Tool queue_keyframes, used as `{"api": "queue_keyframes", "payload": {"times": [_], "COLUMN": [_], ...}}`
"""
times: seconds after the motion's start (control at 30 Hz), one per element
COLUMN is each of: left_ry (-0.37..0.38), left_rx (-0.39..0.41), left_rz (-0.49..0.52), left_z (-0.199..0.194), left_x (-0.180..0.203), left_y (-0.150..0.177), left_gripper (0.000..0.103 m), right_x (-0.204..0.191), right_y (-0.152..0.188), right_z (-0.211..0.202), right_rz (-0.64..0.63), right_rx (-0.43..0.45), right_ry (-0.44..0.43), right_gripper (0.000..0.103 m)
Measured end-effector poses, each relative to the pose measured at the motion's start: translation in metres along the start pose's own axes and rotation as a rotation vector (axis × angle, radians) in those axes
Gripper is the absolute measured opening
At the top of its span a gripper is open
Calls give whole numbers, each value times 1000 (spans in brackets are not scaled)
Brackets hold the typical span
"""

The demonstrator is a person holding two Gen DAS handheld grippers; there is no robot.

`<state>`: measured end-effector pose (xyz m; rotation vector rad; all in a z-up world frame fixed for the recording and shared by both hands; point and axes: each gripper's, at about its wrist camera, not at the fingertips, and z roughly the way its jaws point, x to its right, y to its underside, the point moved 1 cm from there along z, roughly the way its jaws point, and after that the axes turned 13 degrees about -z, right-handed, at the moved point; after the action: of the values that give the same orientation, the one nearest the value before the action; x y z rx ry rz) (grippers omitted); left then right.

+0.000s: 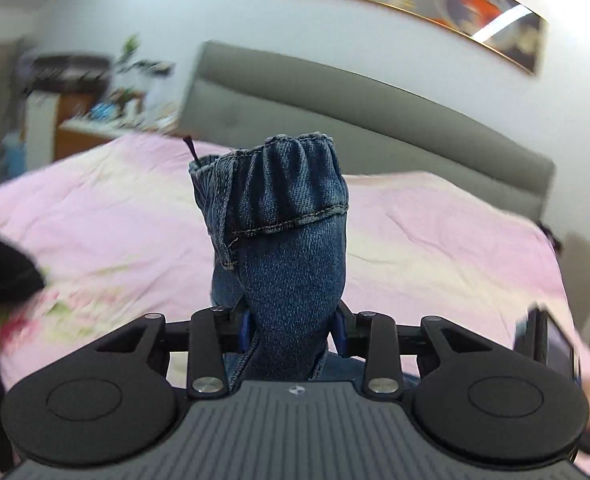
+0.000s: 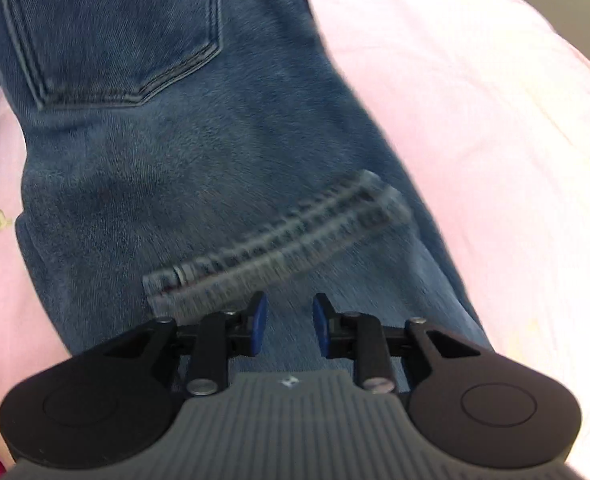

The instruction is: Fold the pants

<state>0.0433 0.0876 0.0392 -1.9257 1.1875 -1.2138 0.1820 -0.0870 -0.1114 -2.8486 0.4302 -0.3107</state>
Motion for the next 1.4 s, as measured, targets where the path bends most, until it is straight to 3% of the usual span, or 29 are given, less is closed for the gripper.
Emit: {"api": "queue_keyframes", "payload": {"times": [0.17, 0.37, 0.5, 0.7, 0.77, 0.8, 0.83, 0.9, 1.0, 1.2, 1.27, 1.4], "left_ry": [54, 125, 109, 91, 106, 121, 161, 236, 279, 363, 367, 305], "left_rx": [-69, -213, -275, -330, -347, -356, -377, -457, -503, -517, -507, -453], "left_rz": [309, 659, 822, 981, 980, 963, 912, 766, 602, 431, 365, 317], "left_z": [16, 52, 76, 98, 105, 107, 108, 109, 109, 93, 90, 82], "left_x": [76, 142, 159, 161, 162, 161, 158, 149, 138, 105, 88, 62], "left_y": [43, 131, 185, 219, 216, 212, 205, 186, 167, 134, 122, 106], "left_gripper": [41, 40, 40, 48, 51, 60, 72, 81, 81, 81, 81, 78], "right_x": [13, 22, 16, 6, 5, 3, 3, -5, -7, -3, 0, 11], "right_y": [50, 113, 147, 176, 177, 175, 175, 175, 174, 166, 164, 155], "right_z": [-35, -60, -60, -58, -59, -62, -64, -68, -81, -109, -117, -127], "right_rz": [88, 237, 285, 333, 347, 351, 351, 350, 348, 385, 414, 486], "right_rx": [-3, -2, -22, -10, 2, 8, 13, 23, 34, 73, 103, 161], "right_ry": [44, 59, 56, 48, 51, 53, 56, 66, 81, 111, 115, 101], "right_gripper": [22, 22, 23, 23, 23, 23, 24, 29, 29, 31, 39, 40]}}
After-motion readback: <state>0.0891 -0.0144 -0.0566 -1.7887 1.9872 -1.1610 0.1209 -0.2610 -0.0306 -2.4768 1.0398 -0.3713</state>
